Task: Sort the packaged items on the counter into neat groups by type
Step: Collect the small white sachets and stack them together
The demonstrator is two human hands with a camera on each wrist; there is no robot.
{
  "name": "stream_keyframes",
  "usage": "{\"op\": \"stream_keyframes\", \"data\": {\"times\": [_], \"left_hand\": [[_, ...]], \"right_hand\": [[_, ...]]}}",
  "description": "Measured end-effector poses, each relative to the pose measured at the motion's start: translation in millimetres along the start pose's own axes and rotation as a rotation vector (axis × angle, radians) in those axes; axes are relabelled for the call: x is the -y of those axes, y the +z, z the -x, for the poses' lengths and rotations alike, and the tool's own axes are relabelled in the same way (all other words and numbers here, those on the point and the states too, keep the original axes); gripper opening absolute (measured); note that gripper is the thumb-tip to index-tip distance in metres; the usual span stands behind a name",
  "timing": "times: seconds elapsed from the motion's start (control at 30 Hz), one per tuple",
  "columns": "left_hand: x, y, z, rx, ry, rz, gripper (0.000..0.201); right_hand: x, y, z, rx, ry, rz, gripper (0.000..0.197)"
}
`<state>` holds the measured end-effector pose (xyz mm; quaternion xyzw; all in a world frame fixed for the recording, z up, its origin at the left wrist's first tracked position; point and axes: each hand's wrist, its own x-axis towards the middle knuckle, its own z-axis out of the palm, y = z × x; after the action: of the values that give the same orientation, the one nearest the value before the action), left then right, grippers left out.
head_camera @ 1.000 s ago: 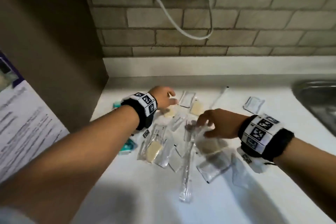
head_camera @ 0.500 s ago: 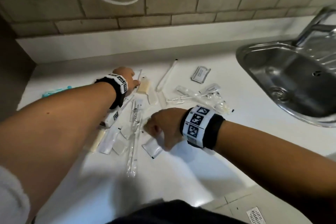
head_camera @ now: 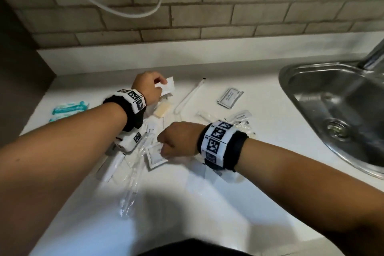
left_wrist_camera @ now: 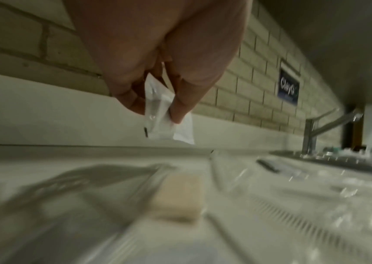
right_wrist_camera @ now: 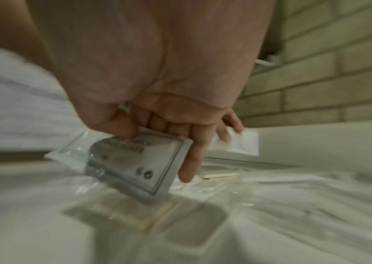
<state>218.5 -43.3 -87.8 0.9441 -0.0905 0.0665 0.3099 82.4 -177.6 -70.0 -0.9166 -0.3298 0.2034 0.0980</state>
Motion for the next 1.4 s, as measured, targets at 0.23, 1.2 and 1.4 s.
{"op": "stream_keyframes", "data": {"times": [0.23, 1.2, 1.4], "left_hand": [[-39, 23, -7, 0.078, -0.048, 0.284, 0.036], [-134, 101, -33, 0.459, -0.169, 0.265, 0.064], [-115, 45, -2, 0.470, -0.235, 0.521, 0.057]], "right_hand": [[-88, -58, 35, -0.333, 0.259, -0.129, 0.031], [-200, -79, 85, -0.606, 0.636, -0.402, 0.097], [-157, -81, 73, -0.605, 0.487, -0.642, 0.089]]}}
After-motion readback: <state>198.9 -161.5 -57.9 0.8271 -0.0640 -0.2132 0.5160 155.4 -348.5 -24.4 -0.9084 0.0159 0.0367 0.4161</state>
